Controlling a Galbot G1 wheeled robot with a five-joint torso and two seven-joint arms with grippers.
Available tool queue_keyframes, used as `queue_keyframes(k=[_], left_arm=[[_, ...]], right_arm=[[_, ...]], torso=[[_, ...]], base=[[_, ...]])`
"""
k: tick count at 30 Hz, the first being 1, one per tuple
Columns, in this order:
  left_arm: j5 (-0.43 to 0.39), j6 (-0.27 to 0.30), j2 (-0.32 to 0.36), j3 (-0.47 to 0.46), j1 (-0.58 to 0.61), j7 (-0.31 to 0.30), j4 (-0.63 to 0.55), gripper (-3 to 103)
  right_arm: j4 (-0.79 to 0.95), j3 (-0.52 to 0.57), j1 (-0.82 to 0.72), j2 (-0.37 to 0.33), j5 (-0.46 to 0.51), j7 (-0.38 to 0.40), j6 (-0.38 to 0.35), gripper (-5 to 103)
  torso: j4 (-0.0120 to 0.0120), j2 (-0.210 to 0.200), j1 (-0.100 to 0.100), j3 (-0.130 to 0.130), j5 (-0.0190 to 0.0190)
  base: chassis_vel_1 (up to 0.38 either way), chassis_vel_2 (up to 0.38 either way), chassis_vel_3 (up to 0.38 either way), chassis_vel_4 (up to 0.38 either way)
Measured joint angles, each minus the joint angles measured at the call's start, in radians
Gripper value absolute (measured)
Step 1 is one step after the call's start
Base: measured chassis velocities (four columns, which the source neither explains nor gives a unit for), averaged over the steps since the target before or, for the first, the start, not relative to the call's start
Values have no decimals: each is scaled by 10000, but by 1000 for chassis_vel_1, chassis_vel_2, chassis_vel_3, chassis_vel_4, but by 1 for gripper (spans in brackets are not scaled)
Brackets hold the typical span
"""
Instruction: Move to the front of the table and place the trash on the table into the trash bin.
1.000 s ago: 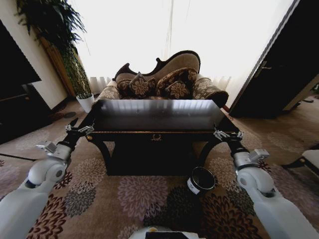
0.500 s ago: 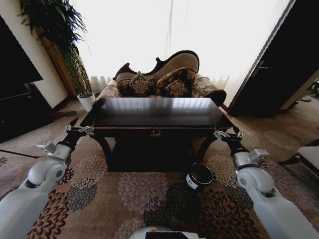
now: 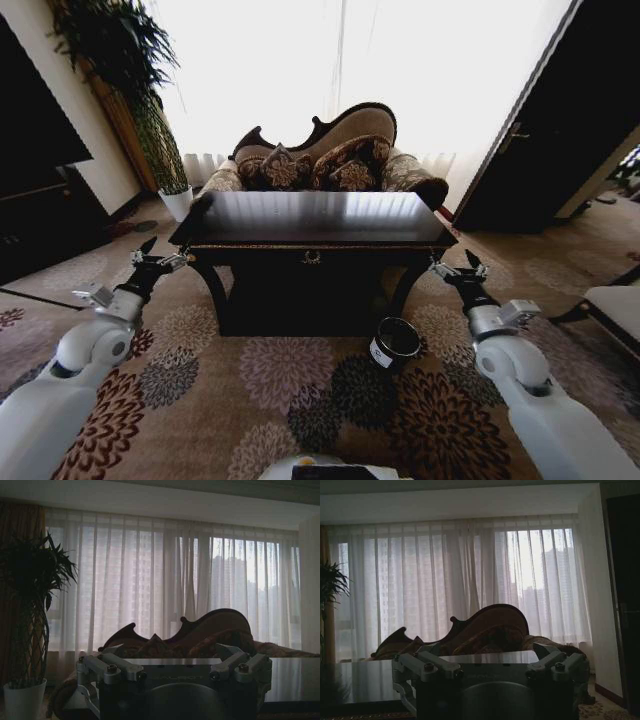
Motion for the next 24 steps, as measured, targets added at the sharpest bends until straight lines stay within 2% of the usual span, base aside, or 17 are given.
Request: queue_keyframes(k=[24], left_arm=[[0, 0, 0, 0, 0, 0, 0, 100]], right_arm=[[0, 0, 0, 0, 0, 0, 0, 100]], torso=[[-1, 0, 2, 1, 2]], base=[[121, -123, -137, 124]])
